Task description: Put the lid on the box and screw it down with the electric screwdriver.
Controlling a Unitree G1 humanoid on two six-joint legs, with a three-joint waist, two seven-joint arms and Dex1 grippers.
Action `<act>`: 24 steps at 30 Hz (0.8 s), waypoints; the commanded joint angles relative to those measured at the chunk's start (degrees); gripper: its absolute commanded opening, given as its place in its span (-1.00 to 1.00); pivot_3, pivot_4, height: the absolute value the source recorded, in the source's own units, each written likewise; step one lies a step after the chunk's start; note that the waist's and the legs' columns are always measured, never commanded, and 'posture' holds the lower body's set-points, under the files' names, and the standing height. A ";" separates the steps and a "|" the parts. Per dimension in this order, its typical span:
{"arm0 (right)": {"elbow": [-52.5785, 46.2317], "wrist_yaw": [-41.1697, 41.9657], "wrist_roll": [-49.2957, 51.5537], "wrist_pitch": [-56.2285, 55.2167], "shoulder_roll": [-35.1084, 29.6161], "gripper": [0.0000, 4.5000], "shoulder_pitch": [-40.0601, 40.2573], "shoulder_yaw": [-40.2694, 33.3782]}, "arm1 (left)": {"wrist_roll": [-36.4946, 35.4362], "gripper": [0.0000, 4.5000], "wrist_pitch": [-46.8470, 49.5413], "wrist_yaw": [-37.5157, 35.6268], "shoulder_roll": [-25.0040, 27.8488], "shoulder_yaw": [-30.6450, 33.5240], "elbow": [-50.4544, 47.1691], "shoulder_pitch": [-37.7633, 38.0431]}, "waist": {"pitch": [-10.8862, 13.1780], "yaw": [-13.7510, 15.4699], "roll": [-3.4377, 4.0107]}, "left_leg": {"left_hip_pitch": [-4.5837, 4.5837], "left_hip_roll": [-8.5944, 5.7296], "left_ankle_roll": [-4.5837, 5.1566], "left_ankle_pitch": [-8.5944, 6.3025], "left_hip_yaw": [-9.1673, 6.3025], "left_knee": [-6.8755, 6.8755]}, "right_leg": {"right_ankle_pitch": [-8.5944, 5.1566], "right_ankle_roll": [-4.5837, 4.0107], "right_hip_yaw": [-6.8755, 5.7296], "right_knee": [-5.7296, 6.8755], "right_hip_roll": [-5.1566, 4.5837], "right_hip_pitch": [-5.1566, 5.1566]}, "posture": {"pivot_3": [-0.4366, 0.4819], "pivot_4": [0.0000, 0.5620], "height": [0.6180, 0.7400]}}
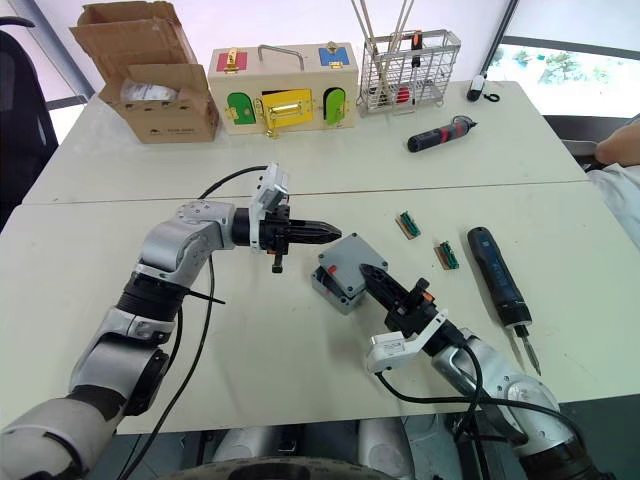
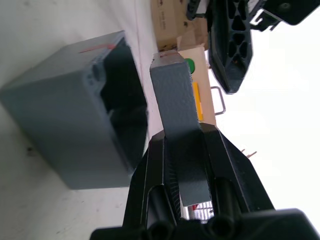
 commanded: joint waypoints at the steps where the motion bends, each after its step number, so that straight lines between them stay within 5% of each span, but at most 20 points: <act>1: 0.47 -0.63 0.53 -1.75 -0.08 -0.91 -1.48 0.87 | -0.28 -0.99 -0.55 -0.23 0.53 -0.19 -2.46 0.21 | 0.00 -0.03 0.00 | 0.00 0.00 0.00 0.00 0.00 0.00 | 0.00 0.00 0.00 0.00 0.00 0.01 | -0.05 -0.47 0.95; 24: 7.26 0.84 5.09 -7.89 -2.91 -0.91 -5.09 1.90 | 1.96 -0.99 -3.99 -1.26 1.32 -4.49 -3.46 2.54 | 0.01 -0.04 0.01 | -0.01 0.00 -0.01 0.01 0.00 0.01 | 0.00 0.00 0.00 0.00 0.00 0.01 | -0.05 -0.47 0.95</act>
